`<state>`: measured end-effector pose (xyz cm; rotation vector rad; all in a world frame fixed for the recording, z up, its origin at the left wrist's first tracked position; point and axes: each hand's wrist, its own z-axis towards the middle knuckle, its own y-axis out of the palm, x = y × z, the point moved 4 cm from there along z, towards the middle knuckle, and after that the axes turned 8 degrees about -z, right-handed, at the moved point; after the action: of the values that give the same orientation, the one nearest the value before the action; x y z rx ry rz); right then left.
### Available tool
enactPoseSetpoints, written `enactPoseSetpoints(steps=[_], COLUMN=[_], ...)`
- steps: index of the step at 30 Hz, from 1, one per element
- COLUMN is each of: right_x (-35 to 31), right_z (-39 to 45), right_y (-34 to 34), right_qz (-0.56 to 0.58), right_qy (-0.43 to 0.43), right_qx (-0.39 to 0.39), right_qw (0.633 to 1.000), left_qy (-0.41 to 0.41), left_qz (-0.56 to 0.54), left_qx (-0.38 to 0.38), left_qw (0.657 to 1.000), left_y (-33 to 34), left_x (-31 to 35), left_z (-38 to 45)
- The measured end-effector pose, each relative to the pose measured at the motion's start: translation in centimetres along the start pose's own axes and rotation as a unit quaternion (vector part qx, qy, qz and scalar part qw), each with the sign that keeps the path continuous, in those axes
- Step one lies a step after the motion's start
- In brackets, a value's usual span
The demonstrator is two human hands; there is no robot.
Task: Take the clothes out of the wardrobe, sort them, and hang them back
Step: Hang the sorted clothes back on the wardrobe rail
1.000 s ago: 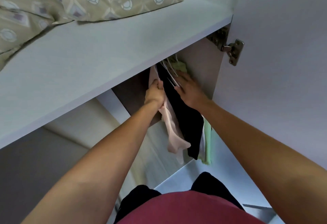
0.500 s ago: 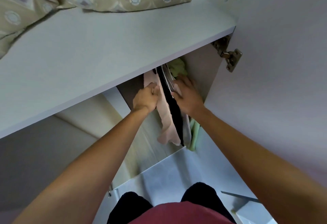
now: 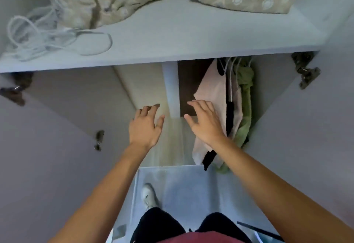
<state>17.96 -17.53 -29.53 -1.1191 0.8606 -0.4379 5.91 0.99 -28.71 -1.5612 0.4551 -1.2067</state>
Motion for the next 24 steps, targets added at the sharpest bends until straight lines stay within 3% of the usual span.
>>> enactPoseSetpoints(steps=[8,16,24], right_x=[-17.1,-35.9,-52.5], right_z=[-9.6,-24.3,-38.1], right_y=[2.9,4.4,9.8], right_qz=[0.095,0.152,0.141], right_qy=[-0.198,-0.413,-0.503], right_qx=[-0.092,-0.158,-0.235], right_qw=[0.971,0.884,0.819], left_qy=[-0.178,-0.362,-0.478], left_qz=[0.078,0.089,0.096], left_qx=[0.137,0.262,0.321], left_qw=[0.971,0.89,0.812], left_y=[-11.4,-18.6,-23.4], left_x=[-5.8,-13.5,-22.3], left_z=[-22.8,-45.9,-66.4])
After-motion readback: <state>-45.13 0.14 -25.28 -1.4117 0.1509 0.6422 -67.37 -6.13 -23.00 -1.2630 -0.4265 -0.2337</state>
